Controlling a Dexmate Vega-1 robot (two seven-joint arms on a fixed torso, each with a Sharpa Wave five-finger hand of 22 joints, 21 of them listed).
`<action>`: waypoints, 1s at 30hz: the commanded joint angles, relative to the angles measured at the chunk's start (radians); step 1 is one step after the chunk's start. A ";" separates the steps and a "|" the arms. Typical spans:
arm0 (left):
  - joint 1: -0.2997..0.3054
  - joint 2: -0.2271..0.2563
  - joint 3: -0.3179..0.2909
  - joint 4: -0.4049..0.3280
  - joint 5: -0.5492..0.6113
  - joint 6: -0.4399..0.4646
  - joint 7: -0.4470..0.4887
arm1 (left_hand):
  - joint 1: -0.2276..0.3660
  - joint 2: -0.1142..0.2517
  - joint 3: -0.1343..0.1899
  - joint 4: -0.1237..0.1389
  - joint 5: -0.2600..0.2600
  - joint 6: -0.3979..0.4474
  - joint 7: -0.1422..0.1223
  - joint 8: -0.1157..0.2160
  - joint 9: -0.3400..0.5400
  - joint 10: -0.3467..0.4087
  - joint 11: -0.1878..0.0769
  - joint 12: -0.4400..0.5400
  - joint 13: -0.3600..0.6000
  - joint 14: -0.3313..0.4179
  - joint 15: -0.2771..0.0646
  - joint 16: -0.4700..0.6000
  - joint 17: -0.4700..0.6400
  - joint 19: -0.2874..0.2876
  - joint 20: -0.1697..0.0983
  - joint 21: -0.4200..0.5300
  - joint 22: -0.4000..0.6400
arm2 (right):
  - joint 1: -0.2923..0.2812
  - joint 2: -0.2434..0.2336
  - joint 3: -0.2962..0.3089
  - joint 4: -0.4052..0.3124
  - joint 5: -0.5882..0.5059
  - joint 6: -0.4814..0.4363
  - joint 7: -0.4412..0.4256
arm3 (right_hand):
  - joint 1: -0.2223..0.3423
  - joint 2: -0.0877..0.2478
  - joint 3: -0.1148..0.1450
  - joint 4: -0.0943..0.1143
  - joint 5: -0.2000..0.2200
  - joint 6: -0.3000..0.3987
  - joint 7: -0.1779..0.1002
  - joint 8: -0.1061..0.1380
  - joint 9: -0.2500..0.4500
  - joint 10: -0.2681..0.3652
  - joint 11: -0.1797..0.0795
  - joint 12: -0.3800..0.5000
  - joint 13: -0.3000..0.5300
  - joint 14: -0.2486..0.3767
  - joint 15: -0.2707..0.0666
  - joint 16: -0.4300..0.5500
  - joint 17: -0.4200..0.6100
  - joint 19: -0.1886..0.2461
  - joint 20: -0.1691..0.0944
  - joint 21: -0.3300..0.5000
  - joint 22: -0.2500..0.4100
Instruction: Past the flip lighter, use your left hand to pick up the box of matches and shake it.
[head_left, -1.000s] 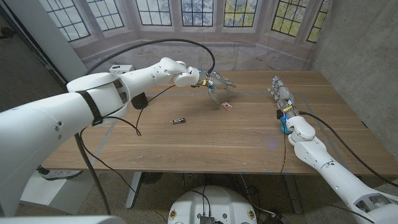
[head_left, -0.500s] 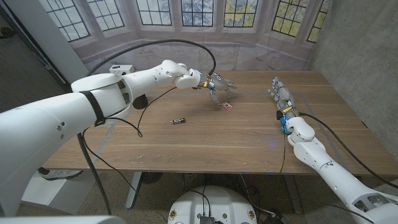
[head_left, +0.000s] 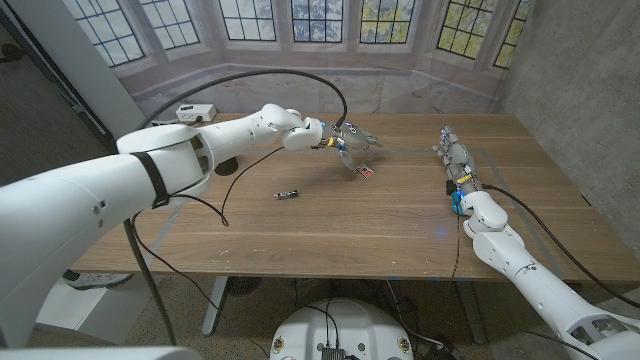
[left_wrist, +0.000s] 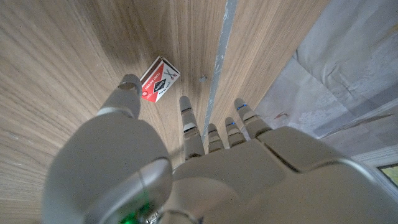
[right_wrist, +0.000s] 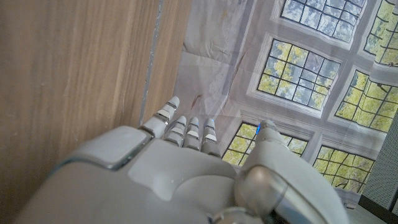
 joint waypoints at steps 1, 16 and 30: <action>0.018 0.014 0.003 -0.019 0.015 0.014 0.024 | 0.013 0.002 -0.006 -0.001 0.000 0.010 0.000 0.007 0.007 0.009 -0.002 0.004 0.002 0.011 0.001 0.005 0.002 0.015 0.002 0.008 0.005 | -0.010 0.005 0.003 0.003 0.006 0.012 0.002 | -0.008 -0.001 0.004 -0.003 -0.002 0.012 0.000 0.001 0.002 0.007 0.002 0.004 0.002 0.004 -0.001 0.005 0.003 0.006 -0.028 0.000 0.005; 0.008 -0.020 0.030 0.059 0.035 0.012 0.098 | 0.022 0.009 -0.007 0.001 -0.001 0.029 -0.002 0.018 0.014 0.019 -0.004 0.003 0.002 0.017 0.000 0.002 0.002 0.020 -0.001 0.008 0.006 | -0.011 0.005 0.005 0.008 0.007 0.016 0.004 | -0.008 0.000 0.004 -0.005 -0.002 0.013 0.001 0.000 0.002 0.008 0.002 0.004 0.002 0.004 0.000 0.005 0.003 0.006 -0.028 0.000 0.005; -0.032 -0.151 0.104 0.280 0.015 -0.026 0.190 | 0.029 0.013 -0.007 0.001 -0.002 0.039 0.000 0.024 0.019 0.029 -0.003 0.003 0.002 0.022 -0.002 0.000 0.002 0.024 -0.001 0.007 0.006 | -0.004 0.009 0.007 0.022 0.014 0.017 0.012 | -0.008 0.000 0.005 -0.006 -0.002 0.013 0.001 0.000 0.002 0.007 0.002 0.003 0.002 0.004 0.000 0.005 0.003 0.006 -0.028 0.000 0.005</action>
